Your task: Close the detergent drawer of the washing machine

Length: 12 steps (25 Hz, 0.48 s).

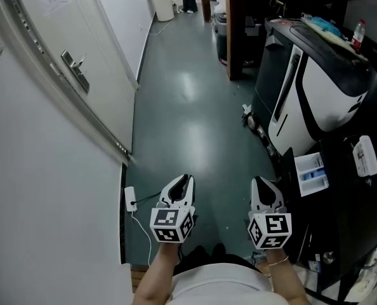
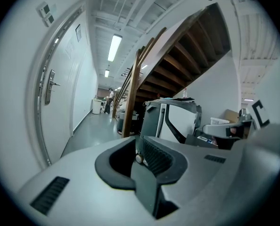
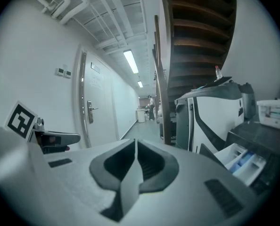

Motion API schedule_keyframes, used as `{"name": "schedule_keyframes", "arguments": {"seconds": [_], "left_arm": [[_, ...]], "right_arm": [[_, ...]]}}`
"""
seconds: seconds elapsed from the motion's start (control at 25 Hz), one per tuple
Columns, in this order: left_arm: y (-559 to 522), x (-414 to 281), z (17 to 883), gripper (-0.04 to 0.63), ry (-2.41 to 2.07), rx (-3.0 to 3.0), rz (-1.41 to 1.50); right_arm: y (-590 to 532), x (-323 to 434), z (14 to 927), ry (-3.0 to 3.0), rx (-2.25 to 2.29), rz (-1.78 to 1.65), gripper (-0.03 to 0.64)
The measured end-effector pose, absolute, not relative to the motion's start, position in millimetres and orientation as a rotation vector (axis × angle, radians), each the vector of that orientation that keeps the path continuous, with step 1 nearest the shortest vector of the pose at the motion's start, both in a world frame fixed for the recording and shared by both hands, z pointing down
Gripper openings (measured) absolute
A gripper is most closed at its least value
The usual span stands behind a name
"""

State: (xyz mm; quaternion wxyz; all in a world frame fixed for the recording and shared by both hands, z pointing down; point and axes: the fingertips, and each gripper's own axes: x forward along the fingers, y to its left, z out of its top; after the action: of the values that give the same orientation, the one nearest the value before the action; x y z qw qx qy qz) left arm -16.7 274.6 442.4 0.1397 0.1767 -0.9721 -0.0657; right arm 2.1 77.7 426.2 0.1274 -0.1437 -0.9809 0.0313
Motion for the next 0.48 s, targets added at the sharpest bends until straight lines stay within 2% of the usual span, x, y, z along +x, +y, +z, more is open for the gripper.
{"name": "schedule_keyframes", "arguments": {"seconds": [0.36,0.48], "left_arm": [[258.4,-21.2,443.6,0.071,-2.797,0.535,-0.197],[254.7,-23.5,445.3,0.080,-2.791,0.544,-0.194]], "right_arm": [[72.4,1.6,429.9,-2.807,-0.473,0.120,0.089],[74.4,1.3,432.0,-2.795,-0.495,0.116,0.092]]}}
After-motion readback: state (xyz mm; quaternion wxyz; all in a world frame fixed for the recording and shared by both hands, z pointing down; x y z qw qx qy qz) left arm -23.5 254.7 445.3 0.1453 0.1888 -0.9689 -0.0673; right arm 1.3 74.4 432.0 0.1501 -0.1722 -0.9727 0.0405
